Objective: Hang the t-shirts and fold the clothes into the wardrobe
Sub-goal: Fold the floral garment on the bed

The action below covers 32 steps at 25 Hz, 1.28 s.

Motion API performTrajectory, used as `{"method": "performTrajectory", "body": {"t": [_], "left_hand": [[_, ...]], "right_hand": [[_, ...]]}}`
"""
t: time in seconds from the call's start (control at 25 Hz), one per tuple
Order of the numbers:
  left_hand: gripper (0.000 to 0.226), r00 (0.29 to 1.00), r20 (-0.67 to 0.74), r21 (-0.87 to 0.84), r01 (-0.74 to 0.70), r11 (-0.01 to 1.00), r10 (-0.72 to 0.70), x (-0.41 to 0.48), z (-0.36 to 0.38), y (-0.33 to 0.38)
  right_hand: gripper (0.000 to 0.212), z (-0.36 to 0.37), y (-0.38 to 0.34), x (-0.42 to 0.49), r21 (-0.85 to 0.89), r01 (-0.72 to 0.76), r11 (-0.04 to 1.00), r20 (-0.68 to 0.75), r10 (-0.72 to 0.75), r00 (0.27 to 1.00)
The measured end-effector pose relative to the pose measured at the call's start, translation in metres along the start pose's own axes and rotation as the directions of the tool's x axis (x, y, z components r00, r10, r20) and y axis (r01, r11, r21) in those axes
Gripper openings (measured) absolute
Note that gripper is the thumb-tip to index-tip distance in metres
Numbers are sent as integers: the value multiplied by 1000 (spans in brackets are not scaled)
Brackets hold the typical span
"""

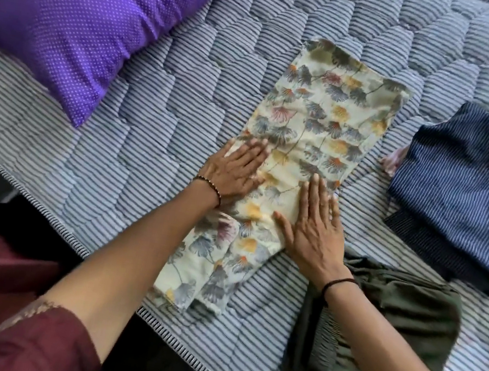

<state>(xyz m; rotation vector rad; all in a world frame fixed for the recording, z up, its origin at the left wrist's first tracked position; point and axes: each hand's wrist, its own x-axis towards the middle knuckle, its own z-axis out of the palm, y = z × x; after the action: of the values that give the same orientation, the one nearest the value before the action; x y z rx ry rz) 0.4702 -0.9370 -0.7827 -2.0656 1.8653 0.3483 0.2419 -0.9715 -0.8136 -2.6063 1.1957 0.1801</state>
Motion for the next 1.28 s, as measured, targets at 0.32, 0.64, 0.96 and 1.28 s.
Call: {"method": "performTrajectory", "body": {"t": [0.32, 0.64, 0.96, 1.28], "left_hand": [[49, 870, -400, 206, -221, 953, 288, -58, 4, -13], [23, 735, -610, 234, -189, 954, 296, -120, 47, -15], [50, 925, -290, 18, -252, 968, 246, -125, 64, -10], [56, 857, -196, -514, 325, 794, -478, -166, 48, -3]], "right_hand": [[69, -17, -51, -16, 182, 238, 954, 125, -263, 957], [63, 11, -42, -59, 73, 271, 960, -79, -265, 961], [25, -14, -48, -34, 245, 514, 822, 80, -546, 834], [57, -50, -68, -26, 340, 429, 837, 393, -540, 744]]}}
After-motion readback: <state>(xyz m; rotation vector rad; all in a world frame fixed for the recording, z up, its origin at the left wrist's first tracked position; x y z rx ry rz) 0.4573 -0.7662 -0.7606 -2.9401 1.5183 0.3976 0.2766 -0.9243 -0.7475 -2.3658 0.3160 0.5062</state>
